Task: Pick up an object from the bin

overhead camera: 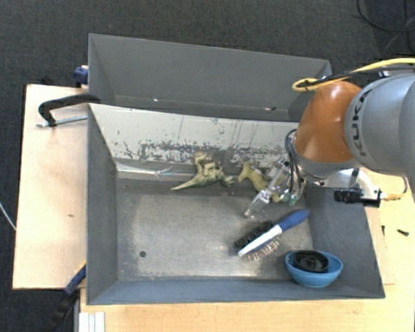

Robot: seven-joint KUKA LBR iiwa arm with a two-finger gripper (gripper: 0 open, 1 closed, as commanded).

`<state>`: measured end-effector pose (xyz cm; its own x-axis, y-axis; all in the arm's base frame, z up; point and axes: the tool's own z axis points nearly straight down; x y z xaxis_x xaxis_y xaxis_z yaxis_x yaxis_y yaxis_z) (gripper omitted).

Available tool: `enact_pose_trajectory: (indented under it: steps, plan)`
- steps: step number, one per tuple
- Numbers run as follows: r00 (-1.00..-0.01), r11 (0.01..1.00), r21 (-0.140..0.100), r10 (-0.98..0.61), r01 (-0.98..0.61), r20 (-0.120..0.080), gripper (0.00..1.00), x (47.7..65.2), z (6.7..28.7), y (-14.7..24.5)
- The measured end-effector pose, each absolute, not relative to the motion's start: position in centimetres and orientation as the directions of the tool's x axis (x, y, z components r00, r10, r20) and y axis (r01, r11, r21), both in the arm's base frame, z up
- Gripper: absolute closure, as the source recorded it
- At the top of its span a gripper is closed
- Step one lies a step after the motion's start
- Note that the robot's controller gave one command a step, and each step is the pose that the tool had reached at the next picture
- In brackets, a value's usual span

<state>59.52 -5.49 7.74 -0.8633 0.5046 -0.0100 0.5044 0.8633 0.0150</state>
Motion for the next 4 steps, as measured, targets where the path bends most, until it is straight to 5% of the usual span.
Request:
enact_pose_trajectory:
  steps: [1, 2, 3, 4]
  plan:
    - [-0.813, 0.813, 0.014, 0.582, 0.582, -0.010, 0.00, 59.8, 7.7, -7.6]
    - [-0.810, 0.810, 0.018, 0.586, 0.586, -0.034, 1.00, 60.3, 8.1, -8.2]
    - [-0.811, 0.811, 0.009, 0.584, 0.584, -0.019, 1.00, 60.8, 8.7, -8.2]
    - [-0.813, 0.813, 0.007, 0.583, 0.583, -0.010, 1.00, 61.1, 13.9, -8.2]
